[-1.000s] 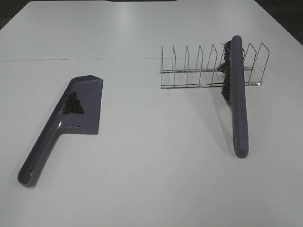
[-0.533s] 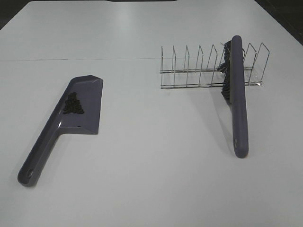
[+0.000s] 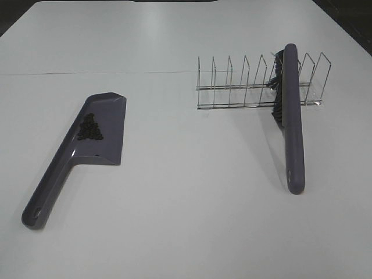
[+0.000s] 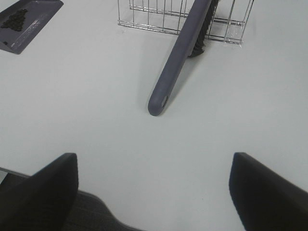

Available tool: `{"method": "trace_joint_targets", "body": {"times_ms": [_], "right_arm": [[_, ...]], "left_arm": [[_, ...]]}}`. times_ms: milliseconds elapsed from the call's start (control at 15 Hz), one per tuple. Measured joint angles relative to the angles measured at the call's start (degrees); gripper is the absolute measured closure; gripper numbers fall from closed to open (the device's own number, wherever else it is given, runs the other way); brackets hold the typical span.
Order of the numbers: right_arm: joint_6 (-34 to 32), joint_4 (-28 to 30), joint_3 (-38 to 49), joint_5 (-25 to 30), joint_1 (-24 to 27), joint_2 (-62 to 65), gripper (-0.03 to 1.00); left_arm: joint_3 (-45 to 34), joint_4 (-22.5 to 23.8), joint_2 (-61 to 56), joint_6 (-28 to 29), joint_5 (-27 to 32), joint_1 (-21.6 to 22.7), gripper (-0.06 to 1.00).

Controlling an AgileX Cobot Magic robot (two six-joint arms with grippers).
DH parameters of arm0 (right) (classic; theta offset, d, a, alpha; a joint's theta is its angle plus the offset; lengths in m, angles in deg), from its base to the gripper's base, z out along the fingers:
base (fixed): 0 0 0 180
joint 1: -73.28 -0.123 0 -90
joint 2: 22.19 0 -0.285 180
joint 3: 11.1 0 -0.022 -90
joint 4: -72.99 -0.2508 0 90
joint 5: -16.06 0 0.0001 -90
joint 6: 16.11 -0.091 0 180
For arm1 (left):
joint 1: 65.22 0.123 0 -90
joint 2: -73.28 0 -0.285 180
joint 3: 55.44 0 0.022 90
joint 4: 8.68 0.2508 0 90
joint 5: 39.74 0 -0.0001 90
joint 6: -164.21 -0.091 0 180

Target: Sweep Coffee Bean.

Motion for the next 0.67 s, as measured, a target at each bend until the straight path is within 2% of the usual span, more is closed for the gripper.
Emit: {"method": "trace_joint_targets", "body": {"times_ms": [667], "right_arm": [[0.0,0.0,0.0,0.0,0.0,0.0,0.22]], "left_arm": [[0.0,0.0,0.0,0.0,0.0,0.0,0.18]]}}
